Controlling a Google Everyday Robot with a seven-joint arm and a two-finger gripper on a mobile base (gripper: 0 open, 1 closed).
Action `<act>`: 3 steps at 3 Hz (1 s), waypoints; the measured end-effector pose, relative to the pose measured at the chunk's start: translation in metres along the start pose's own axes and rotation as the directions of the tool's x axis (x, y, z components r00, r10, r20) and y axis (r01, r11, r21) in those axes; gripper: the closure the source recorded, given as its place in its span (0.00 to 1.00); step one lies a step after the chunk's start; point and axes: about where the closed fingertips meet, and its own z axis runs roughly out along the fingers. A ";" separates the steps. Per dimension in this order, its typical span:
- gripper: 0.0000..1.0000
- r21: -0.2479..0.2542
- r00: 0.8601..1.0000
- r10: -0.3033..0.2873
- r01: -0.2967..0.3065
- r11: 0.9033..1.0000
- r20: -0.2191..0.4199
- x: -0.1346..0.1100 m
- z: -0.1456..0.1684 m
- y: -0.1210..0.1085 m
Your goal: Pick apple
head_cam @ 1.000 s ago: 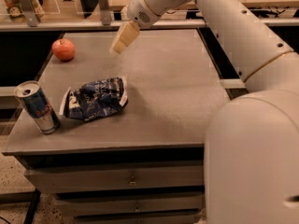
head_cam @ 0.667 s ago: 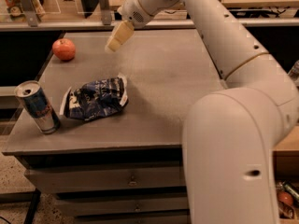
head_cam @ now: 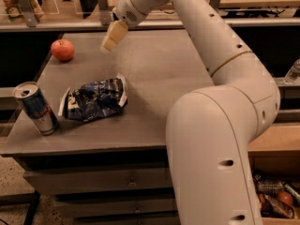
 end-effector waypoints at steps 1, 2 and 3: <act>0.00 -0.023 0.998 0.000 0.002 1.000 0.068 -0.007 0.021 0.003; 0.00 -0.041 0.987 -0.021 0.028 0.999 0.161 -0.031 0.050 0.007; 0.00 -0.029 0.975 -0.027 0.034 0.999 0.222 -0.048 0.066 0.008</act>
Offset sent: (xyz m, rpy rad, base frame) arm 0.0031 0.0964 -0.0116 0.2529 -0.0397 0.1391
